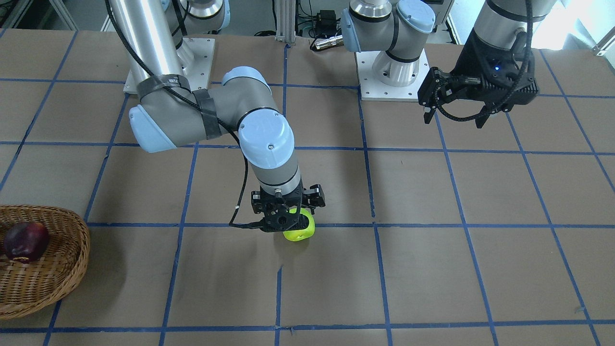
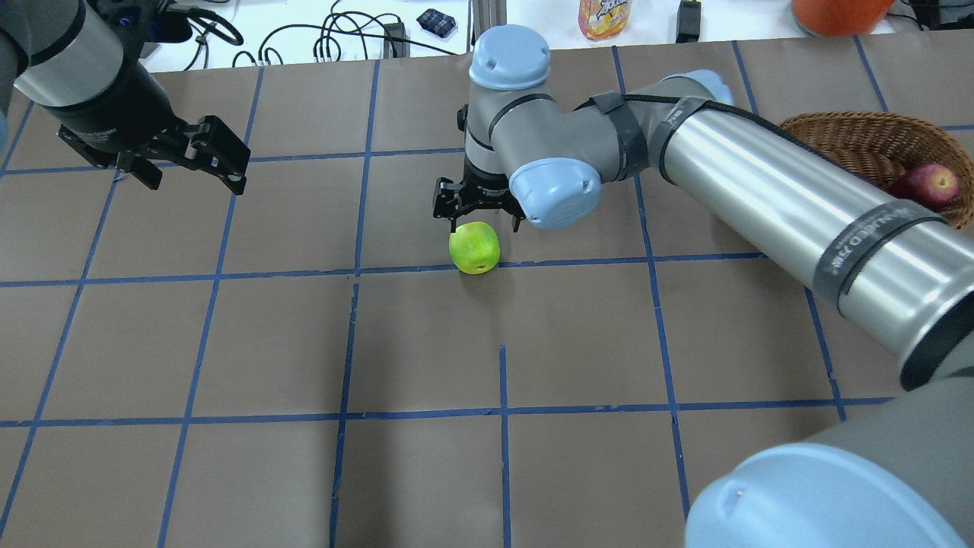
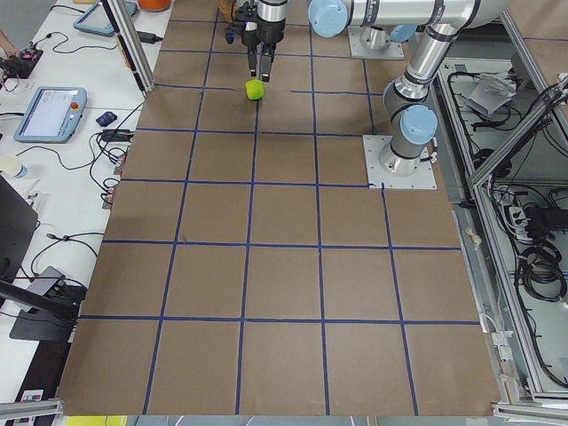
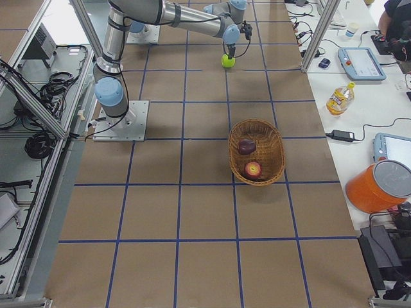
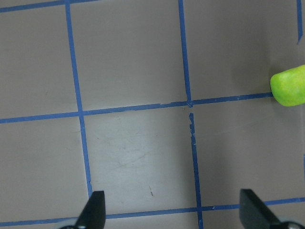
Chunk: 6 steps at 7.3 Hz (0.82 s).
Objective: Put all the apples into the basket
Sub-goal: 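Reach the right gripper to the green apple and grasp it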
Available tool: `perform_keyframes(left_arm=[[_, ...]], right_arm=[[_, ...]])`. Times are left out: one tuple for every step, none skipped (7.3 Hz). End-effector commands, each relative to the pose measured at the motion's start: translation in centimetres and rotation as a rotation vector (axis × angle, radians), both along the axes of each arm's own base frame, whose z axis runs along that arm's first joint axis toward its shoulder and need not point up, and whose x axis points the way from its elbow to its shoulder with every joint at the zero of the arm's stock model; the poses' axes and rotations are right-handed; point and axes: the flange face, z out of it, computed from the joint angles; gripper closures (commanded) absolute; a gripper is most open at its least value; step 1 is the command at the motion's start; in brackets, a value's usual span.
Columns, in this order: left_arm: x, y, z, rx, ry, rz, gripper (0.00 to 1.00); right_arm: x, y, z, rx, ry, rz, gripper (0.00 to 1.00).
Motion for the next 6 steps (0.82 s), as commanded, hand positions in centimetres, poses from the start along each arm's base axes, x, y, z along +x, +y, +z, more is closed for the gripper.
perform_keyframes(left_arm=[[0.3,1.1,0.8,-0.006,-0.007,0.006,0.00],[0.1,1.4,0.6,0.025,0.002,0.002,0.00],[-0.3,2.1,0.6,0.053,0.003,-0.004,0.00],[-0.5,2.7,2.0,0.043,0.010,-0.009,0.00],[-0.9,2.7,1.9,0.042,0.048,-0.008,0.00],[-0.9,2.4,0.3,0.070,0.050,-0.010,0.00]], right_arm=[[1.7,-0.1,-3.0,-0.024,-0.005,0.030,0.00],[1.7,-0.3,-3.5,-0.027,0.001,0.032,0.00],[1.7,-0.4,-3.4,-0.036,0.005,0.024,0.00],[1.7,-0.4,-3.4,-0.039,0.004,0.024,0.00],[1.5,-0.4,-4.6,-0.032,0.030,0.026,0.00],[1.2,-1.0,-5.6,-0.054,0.074,0.033,0.00]])
